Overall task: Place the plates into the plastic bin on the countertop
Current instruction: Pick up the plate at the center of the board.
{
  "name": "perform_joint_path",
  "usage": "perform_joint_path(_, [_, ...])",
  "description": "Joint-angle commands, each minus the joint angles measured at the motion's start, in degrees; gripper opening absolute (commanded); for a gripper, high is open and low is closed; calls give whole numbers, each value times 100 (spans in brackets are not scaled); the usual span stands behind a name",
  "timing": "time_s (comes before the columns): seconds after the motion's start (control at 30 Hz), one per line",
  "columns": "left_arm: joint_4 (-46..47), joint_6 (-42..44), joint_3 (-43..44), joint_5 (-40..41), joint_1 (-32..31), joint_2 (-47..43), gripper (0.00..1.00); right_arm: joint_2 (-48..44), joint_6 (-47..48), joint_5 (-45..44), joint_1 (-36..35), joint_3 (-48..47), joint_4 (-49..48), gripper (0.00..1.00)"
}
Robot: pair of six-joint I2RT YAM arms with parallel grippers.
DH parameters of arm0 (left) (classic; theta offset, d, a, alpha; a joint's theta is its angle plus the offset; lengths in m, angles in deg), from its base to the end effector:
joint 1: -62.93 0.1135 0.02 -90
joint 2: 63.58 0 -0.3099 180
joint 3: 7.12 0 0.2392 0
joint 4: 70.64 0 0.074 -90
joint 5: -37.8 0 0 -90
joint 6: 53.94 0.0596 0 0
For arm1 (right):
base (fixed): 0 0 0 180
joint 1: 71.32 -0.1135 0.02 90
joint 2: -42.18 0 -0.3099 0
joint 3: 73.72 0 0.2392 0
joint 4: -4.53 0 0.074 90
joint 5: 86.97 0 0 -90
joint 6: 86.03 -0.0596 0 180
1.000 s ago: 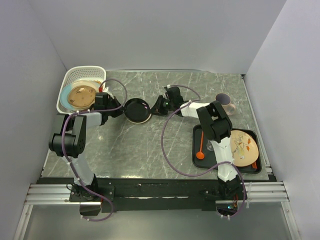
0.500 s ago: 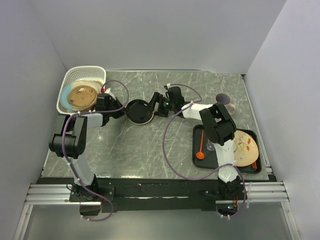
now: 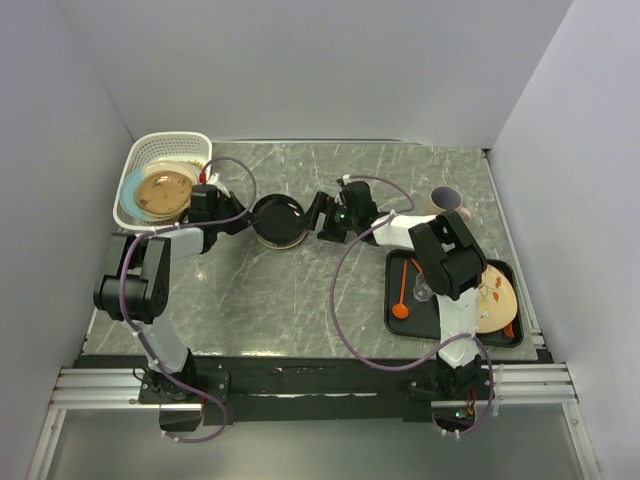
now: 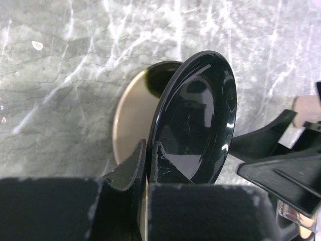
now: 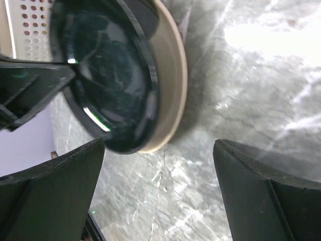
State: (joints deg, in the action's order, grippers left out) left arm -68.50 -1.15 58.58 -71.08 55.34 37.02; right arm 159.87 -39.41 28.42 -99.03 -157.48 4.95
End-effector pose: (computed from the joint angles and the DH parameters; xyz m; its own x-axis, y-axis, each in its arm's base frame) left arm 0.3769 -0.0697 0.2107 -0.6659 -0.4885 -0.5639 -0.0100 0.7616 -0.6480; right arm 0.4025 0.2403 0.1823 -0.8669 0.2456 -0.4339 -0.1900 0.6419 0.7429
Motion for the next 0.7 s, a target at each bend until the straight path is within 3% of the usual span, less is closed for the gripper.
perform_joint_path(0.0, [250,-93,-11,-134,-14,-576,1,-430,189,-359,28,182,374,96])
perform_joint_path(0.43, [-900,21,138,542,135,-1911,1,-1230,461,-307,-165,-90,910,97])
perform_joint_path(0.67, [-1630,56,156,596,950,-2869,1,-1266,611,-333,-376,-231,1068,97])
